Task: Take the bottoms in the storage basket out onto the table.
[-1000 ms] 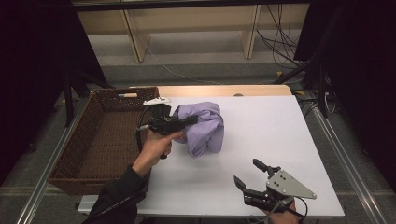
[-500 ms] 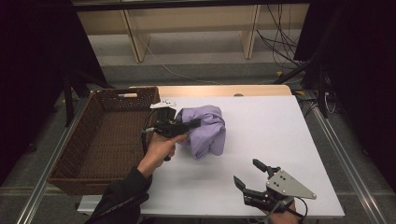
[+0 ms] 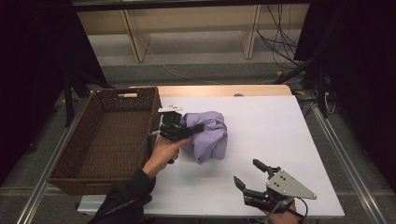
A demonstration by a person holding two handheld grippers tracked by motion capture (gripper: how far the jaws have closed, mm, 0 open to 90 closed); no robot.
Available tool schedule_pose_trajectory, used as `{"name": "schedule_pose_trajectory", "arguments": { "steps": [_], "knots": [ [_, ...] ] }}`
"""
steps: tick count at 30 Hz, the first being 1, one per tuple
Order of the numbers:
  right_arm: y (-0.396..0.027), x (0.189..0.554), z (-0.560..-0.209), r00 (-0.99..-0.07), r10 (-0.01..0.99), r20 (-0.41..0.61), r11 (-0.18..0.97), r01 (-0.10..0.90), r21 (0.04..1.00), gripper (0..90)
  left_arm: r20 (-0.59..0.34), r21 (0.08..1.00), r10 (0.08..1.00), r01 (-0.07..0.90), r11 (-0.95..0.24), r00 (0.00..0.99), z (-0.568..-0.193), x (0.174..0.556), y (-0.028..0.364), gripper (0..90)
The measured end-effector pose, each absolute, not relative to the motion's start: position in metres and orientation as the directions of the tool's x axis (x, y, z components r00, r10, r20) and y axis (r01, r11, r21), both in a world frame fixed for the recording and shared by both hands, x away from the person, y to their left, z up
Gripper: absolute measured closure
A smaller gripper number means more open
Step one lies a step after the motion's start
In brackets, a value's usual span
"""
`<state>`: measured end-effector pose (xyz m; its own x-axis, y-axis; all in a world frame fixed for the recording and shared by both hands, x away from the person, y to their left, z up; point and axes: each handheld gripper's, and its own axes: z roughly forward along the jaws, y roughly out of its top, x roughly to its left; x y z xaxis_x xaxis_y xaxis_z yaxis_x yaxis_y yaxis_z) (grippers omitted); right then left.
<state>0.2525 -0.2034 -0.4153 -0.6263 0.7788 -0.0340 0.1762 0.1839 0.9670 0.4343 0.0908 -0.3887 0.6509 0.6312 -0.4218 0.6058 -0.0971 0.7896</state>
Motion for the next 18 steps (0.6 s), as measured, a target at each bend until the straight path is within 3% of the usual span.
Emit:
{"name": "schedule_pose_trajectory", "arguments": {
  "steps": [18],
  "knots": [
    [-0.203,0.252,-0.415,-0.628,0.777,-0.034,0.184,0.175,0.967,22.5,-0.397,0.781,0.643,0.609,-0.138,0.655,-0.402,0.434,0.081,83.2]
  ]
}}
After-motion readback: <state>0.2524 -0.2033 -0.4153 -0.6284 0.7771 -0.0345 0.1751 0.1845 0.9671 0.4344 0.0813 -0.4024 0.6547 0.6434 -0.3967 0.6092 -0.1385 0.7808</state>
